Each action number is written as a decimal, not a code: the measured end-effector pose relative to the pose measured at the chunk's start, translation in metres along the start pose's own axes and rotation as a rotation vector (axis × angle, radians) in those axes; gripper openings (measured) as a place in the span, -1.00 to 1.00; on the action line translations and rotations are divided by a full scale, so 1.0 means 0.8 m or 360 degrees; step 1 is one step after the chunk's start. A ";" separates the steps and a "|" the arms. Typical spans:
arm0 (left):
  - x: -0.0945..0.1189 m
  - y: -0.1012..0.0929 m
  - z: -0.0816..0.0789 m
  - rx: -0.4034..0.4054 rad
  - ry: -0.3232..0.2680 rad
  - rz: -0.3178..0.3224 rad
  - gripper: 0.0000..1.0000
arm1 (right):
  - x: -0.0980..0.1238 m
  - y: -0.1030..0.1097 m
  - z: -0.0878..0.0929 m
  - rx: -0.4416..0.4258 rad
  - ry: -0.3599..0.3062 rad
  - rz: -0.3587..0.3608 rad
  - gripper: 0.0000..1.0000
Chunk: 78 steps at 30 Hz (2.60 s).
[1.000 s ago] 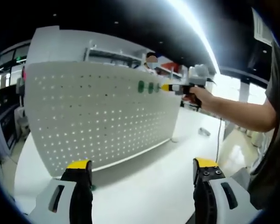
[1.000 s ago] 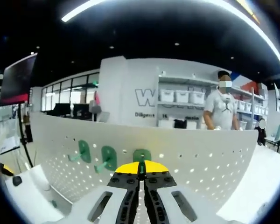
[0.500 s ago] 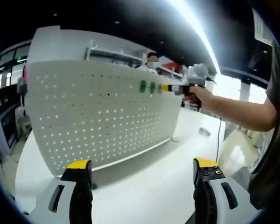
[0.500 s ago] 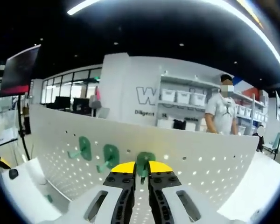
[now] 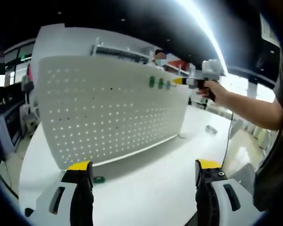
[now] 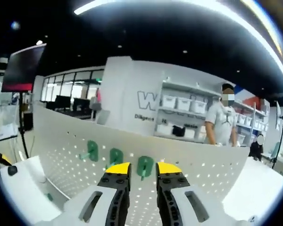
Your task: Insert the hook assembly into the mounting plate slot until the hook locks in place.
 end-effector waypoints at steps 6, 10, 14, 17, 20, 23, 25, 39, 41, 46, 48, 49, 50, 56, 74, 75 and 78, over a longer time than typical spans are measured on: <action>0.002 0.001 0.006 0.0003 0.0020 -0.0003 0.82 | 0.026 0.011 0.019 -0.0036 0.0051 -0.0033 -0.56; 0.004 0.001 0.009 0.0001 0.0032 -0.0002 0.82 | 0.043 0.024 0.032 -0.0055 0.0084 -0.0072 -0.53; 0.005 0.000 0.014 0.0009 0.0044 -0.0006 0.80 | 0.065 0.046 0.046 0.0104 0.0143 -0.0128 -0.50; 0.007 -0.002 0.018 0.0014 0.0052 -0.0007 0.80 | 0.074 0.062 0.057 0.0150 0.0175 -0.0178 -0.51; 0.007 -0.004 0.020 0.0014 0.0060 -0.0003 0.80 | 0.083 0.081 0.066 0.0111 0.0192 -0.0255 -0.50; 0.008 -0.002 0.023 0.0024 0.0062 -0.0017 0.80 | 0.088 0.103 0.079 0.0102 0.0234 -0.0341 -0.50; 0.009 -0.001 0.027 0.0037 0.0069 -0.0022 0.80 | 0.092 0.122 0.088 0.0069 0.0256 -0.0416 -0.50; 0.004 0.005 0.051 0.0090 0.0150 -0.0029 0.80 | 0.118 0.248 0.126 0.0073 0.0383 -0.0896 -0.51; 0.003 0.005 0.052 0.0092 0.0154 -0.0030 0.80 | 0.117 0.261 0.131 0.0071 0.0395 -0.0941 -0.51; 0.005 0.016 0.060 0.0122 0.0176 -0.0054 0.80 | 0.106 0.291 0.144 0.0088 0.0424 -0.1084 -0.55; 0.006 0.018 0.062 0.0135 0.0182 -0.0059 0.80 | 0.099 0.300 0.150 0.0120 0.0435 -0.1141 -0.57; 0.007 0.020 0.063 0.0141 0.0185 -0.0066 0.80 | 0.093 0.307 0.155 0.0154 0.0444 -0.1180 -0.59; 0.007 0.022 0.064 0.0144 0.0185 -0.0069 0.80 | 0.089 0.310 0.156 0.0163 0.0446 -0.1199 -0.61; 0.008 0.036 0.069 0.0178 0.0195 -0.0089 0.80 | 0.051 0.340 0.166 0.0240 0.0470 -0.1300 -0.65; 0.009 0.064 0.083 0.0264 0.0224 -0.0137 0.79 | -0.056 0.423 0.216 0.0323 0.0622 -0.1487 -0.68; 0.010 0.066 0.083 0.0272 0.0224 -0.0141 0.79 | -0.062 0.426 0.221 0.0331 0.0654 -0.1490 -0.68; 0.013 0.072 0.087 0.0287 0.0224 -0.0158 0.79 | -0.076 0.431 0.227 0.0297 0.0681 -0.1482 -0.69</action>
Point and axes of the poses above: the point that each gripper's makers call its tool centre point, and the gripper's own axes: x roughly backward along the fingers, y roughly to its left, z roughly out of its underside, the point moved 7 cm from there along x, roughly backward along the fingers, and after that the axes turned 4 degrees about x, right-handed, at the moved point
